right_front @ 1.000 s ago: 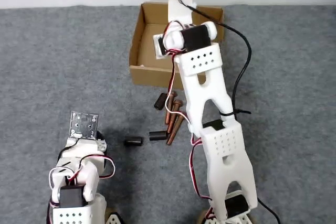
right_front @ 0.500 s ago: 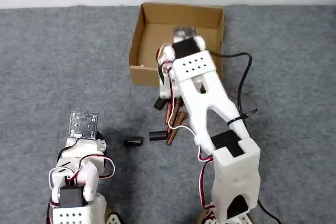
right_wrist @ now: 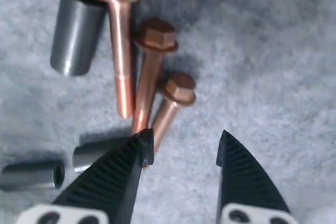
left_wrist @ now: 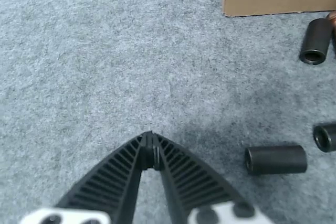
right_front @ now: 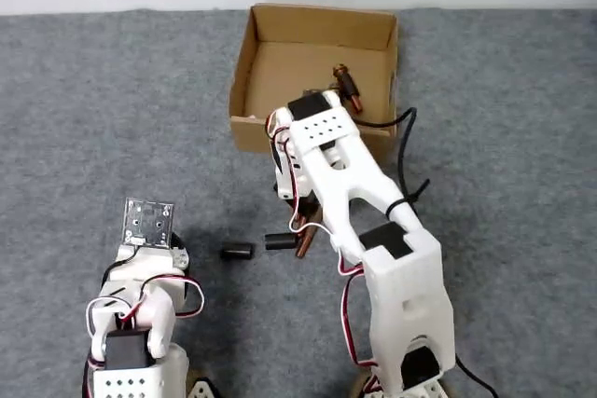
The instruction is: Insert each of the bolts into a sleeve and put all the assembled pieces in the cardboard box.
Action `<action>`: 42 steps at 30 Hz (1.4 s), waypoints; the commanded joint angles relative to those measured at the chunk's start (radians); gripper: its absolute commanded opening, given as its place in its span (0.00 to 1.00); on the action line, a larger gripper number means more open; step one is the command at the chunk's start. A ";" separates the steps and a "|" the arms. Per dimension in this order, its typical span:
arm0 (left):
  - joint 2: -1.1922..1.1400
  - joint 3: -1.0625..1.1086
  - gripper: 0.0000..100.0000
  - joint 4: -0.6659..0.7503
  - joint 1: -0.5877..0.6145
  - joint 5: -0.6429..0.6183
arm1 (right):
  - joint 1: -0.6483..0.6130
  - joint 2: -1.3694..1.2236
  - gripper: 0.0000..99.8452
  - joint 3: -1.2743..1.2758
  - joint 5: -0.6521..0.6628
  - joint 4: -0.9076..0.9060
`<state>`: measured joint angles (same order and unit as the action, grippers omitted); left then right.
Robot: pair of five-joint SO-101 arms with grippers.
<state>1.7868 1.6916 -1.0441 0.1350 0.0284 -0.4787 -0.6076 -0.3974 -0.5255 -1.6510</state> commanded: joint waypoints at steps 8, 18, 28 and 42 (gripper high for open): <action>0.002 -0.007 0.01 -0.011 0.003 0.011 | 0.022 -0.076 0.19 -0.003 -0.011 0.045; 0.002 -0.007 0.01 -0.011 0.003 0.011 | 0.094 -0.114 0.02 -0.003 -0.012 0.097; 0.002 -0.007 0.01 -0.009 0.003 0.011 | 0.094 -0.111 0.01 -0.003 -0.011 0.024; 0.002 -0.007 0.01 -0.009 0.003 0.011 | 0.079 -0.105 0.18 -0.209 0.020 -0.147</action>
<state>1.7868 1.6916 -1.0441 0.1350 0.0284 -0.3928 -0.7304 -0.5186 -0.5255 -1.7476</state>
